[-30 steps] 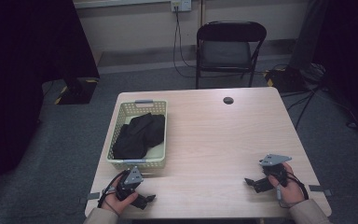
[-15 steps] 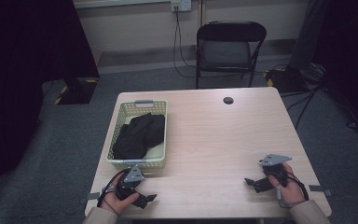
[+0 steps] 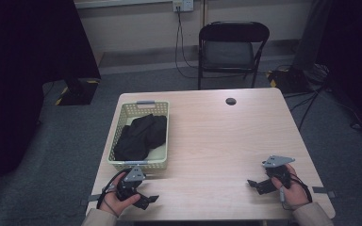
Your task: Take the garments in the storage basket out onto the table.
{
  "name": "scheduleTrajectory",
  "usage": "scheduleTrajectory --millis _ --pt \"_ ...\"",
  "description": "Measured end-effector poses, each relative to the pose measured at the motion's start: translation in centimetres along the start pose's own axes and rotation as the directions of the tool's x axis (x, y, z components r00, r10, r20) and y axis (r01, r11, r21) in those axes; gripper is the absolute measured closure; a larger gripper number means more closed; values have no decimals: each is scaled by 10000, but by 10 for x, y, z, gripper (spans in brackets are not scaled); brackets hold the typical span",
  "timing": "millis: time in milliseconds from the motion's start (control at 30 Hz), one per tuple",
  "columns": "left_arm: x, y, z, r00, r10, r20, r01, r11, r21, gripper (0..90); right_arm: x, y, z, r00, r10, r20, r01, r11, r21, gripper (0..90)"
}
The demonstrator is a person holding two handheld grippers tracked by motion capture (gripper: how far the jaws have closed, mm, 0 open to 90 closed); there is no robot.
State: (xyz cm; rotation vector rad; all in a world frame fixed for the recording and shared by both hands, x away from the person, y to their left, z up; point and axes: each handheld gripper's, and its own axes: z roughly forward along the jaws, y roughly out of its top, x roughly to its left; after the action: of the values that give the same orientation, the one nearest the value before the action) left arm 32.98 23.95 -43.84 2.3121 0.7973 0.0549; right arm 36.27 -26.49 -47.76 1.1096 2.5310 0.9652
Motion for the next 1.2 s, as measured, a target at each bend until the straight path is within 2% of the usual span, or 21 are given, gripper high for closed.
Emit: scheduleTrajectory --millis 400,1200 --pt "-2 12 -11 9999 129 93 -130 9999 106 35 0 0 0 10000 1 1 -1 10000 1 0" --pt "6 40 -39 10000 0 -13 0 9993 -383 36 0 0 0 10000 2 2 -2 10000 1 0"
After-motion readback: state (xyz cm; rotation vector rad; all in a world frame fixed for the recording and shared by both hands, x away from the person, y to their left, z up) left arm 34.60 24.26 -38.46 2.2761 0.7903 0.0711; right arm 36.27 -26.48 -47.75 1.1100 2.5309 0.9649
